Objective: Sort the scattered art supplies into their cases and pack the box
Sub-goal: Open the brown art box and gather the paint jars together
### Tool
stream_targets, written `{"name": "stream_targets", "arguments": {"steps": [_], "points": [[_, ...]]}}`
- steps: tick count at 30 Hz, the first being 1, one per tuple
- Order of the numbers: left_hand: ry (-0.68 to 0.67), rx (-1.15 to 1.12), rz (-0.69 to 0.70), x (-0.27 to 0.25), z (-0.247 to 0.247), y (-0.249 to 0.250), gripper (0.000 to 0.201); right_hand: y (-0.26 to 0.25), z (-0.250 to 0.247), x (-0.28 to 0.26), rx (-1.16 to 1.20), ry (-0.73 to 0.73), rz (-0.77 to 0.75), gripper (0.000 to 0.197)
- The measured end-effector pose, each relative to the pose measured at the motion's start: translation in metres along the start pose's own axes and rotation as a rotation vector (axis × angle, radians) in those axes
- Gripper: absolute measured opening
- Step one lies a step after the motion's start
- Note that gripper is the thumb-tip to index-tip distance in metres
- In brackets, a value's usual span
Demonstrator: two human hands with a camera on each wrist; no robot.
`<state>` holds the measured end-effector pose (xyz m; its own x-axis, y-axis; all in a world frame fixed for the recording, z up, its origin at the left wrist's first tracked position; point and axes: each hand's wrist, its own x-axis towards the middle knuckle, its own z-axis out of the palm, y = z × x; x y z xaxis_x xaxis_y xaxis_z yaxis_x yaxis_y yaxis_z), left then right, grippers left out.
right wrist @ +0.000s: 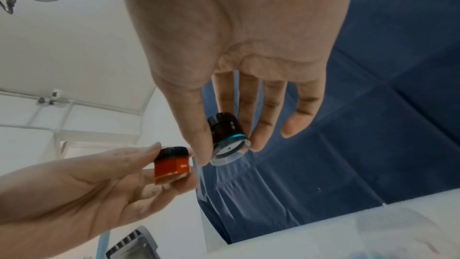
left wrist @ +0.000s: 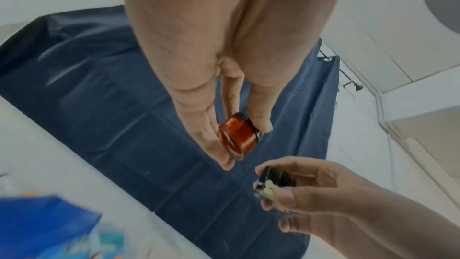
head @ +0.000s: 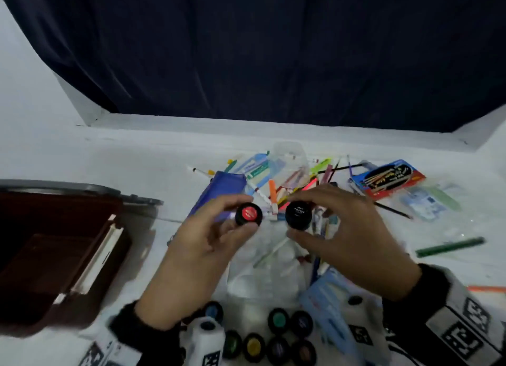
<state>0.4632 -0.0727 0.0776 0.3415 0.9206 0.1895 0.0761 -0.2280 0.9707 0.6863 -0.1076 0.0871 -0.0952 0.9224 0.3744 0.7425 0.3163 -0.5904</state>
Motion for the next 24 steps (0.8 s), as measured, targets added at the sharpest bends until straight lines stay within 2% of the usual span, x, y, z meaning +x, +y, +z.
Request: {"name": "stream_targets", "arguments": {"steps": [3,6,10,14,17,20,24], "points": [[-0.114,0.132,-0.089,-0.029,0.011,-0.020,0.024,0.004,0.017,-0.034,0.024,-0.052,0.080,0.039],[-0.191,0.312,-0.115,-0.050,0.008,-0.036,0.021,0.006,0.036,-0.055,0.027,-0.132,0.099,0.038],[-0.206,0.540,-0.129,-0.071,-0.008,-0.058,0.022,-0.002,0.060,-0.069,0.035,-0.239,0.086,0.035],[-0.237,0.707,-0.084,-0.083,-0.018,-0.074,0.025,-0.008,0.083,-0.072,0.005,-0.344,0.054,0.032],[-0.259,0.742,-0.076,-0.085,-0.022,-0.079,0.034,-0.010,0.096,-0.071,-0.083,-0.463,0.043,0.025],[-0.311,0.765,-0.069,-0.087,-0.022,-0.082,0.033,-0.013,0.098,-0.069,-0.181,-0.555,0.060,0.019],[-0.342,0.763,-0.069,-0.087,-0.025,-0.084,0.031,-0.015,0.097,-0.067,-0.234,-0.586,0.073,0.031]]}}
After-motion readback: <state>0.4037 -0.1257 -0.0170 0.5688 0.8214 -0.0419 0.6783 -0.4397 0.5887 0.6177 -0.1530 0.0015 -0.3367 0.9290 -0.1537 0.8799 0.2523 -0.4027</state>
